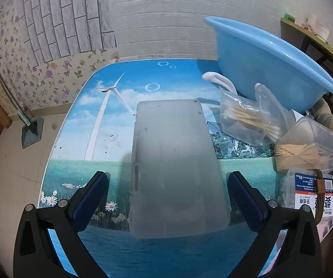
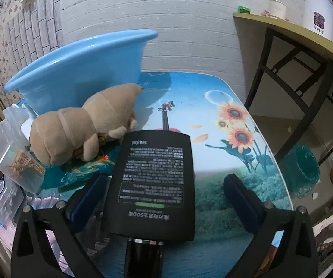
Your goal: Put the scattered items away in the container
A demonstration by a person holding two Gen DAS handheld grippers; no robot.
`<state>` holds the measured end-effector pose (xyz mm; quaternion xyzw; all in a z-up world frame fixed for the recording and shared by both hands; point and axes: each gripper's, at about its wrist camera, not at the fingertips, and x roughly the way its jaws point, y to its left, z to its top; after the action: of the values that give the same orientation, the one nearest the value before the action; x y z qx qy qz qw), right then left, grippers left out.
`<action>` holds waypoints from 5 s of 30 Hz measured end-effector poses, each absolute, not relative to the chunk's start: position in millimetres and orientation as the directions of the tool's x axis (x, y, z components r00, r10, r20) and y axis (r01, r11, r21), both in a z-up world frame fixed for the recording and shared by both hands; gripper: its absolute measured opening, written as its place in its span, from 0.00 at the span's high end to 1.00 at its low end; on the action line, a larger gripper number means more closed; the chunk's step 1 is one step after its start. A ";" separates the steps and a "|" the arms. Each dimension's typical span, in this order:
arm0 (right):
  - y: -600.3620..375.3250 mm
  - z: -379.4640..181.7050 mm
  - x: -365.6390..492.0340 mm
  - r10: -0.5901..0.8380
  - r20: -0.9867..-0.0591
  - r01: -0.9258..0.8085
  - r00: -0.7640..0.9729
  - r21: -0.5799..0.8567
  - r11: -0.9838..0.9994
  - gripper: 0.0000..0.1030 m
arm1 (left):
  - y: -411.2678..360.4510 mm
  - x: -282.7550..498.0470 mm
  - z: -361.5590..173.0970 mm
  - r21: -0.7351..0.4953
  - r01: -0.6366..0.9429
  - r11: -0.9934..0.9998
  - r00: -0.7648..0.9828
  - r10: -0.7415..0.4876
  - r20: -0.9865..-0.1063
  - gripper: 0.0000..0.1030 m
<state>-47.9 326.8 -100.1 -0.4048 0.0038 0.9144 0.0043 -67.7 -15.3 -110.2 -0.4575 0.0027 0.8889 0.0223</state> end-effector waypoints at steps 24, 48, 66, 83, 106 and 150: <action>335.1 -97.3 -53.5 -0.104 -0.754 0.144 -0.649 0.012 -0.989 0.00 | -11.6 -81.2 -108.8 -0.008 0.088 -0.996 -0.571 -0.044 -0.819 0.00; 332.8 -94.7 -62.3 -0.053 -0.783 0.071 -0.619 0.012 -0.997 0.00 | -17.1 -94.6 -110.6 -0.010 0.030 -0.999 -0.611 -0.011 -0.791 0.00; 330.6 -93.0 -70.7 -0.062 -0.806 0.089 -0.588 0.011 -0.996 0.00 | -18.1 -95.0 -111.1 -0.010 0.031 -0.999 -0.612 -0.011 -0.791 0.00; 331.2 -96.7 -63.0 -0.068 -0.768 0.091 -0.637 0.012 -0.996 0.00 | -18.3 -94.9 -111.3 -0.010 0.031 -0.999 -0.612 -0.011 -0.791 0.00; 328.0 -94.5 -53.2 -0.095 -0.763 0.132 -0.639 0.013 -0.991 0.29 | -15.1 -93.3 -110.2 -0.010 0.061 -0.998 -0.592 -0.028 -0.806 0.00; 292.6 13.3 -63.2 -0.346 -0.573 0.295 -0.743 0.183 -0.938 0.40 | 56.3 -98.7 7.7 -0.100 -0.218 -0.971 -0.731 0.230 -0.643 0.41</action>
<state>-63.2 292.6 13.3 -0.3149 0.0403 0.9326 -0.1717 -98.7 56.3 7.7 -0.3466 -0.0090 0.9302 0.1204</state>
